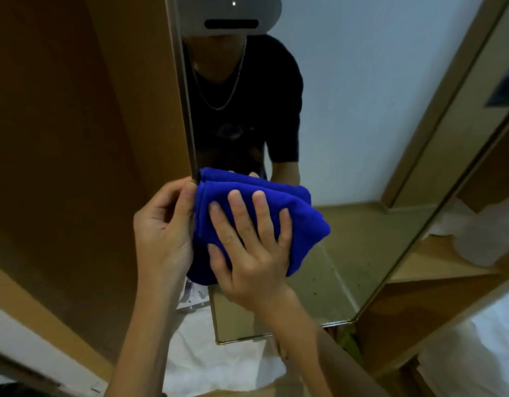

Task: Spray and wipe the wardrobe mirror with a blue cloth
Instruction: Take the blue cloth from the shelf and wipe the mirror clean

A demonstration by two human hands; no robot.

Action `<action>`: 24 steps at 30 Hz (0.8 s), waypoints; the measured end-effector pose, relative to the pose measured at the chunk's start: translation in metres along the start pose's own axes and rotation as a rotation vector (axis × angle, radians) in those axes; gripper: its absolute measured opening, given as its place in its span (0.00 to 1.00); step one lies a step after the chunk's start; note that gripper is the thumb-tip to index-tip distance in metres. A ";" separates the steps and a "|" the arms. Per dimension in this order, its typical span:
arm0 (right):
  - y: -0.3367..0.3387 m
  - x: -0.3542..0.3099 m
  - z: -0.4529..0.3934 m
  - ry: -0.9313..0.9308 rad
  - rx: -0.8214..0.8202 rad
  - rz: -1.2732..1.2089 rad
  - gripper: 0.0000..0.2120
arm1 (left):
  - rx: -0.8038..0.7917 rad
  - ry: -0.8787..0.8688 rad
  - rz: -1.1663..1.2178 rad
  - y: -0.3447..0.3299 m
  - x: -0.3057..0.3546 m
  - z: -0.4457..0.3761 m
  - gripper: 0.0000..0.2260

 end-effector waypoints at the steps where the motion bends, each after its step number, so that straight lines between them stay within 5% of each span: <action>1: 0.003 0.009 0.001 0.031 0.004 0.006 0.30 | -0.001 -0.005 0.026 -0.001 0.000 0.001 0.09; 7: 0.032 0.099 0.014 0.065 0.056 0.102 0.29 | 0.061 -0.035 0.152 -0.015 0.001 0.010 0.08; 13: 0.067 0.203 0.036 -0.094 0.123 0.198 0.29 | 0.096 -0.094 0.076 -0.009 -0.009 0.007 0.10; 20: 0.054 0.182 0.031 -0.268 0.272 0.155 0.28 | 0.095 -0.068 0.169 -0.011 -0.007 0.009 0.10; 24: 0.039 0.126 0.029 -0.269 0.179 0.096 0.28 | 0.093 -0.021 0.198 -0.010 -0.010 0.007 0.10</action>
Point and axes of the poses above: each hand's wrist, its own z-axis away from the middle knuckle, its own y-axis out of the back of the hand, x = y × z, the point moved 4 cm from there along -z, towards the middle knuckle, and after that the axes turned 2 degrees about x, right-handed, at the moved point
